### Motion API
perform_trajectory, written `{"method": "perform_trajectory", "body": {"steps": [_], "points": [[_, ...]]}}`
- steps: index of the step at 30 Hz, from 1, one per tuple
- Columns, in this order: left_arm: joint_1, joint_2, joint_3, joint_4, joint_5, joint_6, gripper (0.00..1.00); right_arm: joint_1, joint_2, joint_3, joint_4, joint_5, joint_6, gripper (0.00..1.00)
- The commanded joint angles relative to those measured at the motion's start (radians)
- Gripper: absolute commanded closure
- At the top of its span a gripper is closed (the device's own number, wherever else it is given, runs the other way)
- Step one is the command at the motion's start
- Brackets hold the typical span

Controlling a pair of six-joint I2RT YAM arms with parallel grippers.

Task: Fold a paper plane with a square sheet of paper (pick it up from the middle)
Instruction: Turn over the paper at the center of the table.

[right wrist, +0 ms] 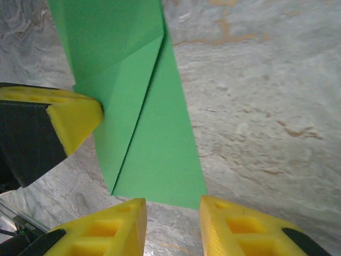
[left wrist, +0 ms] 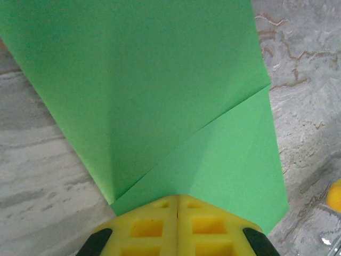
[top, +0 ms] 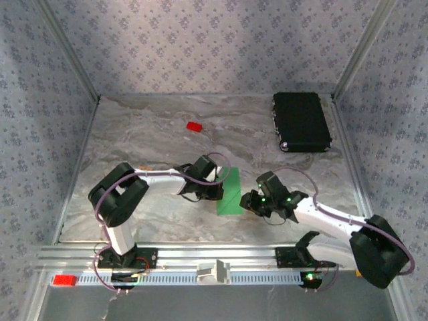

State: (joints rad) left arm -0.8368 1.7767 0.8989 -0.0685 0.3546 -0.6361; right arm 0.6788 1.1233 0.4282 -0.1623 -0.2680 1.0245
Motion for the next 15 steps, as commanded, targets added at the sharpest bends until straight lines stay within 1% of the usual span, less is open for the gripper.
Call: {"method": "perform_trajectory", "body": {"steps": [1,7,11,15], "points": [[0.002,0.023,-0.034,-0.021,-0.011,0.016,0.98,0.028,0.056,0.057,-0.027,0.026,0.005,0.67],[0.001,0.014,-0.039,-0.021,-0.010,0.016,0.98,0.062,0.129,0.094,-0.028,0.048,0.014,0.66],[0.001,0.013,-0.036,-0.020,-0.010,0.013,0.98,0.069,0.162,0.094,-0.034,0.064,0.023,0.62],[0.002,0.013,-0.036,-0.020,-0.007,0.015,0.99,0.070,0.201,0.079,0.018,0.049,0.029,0.62]]}}
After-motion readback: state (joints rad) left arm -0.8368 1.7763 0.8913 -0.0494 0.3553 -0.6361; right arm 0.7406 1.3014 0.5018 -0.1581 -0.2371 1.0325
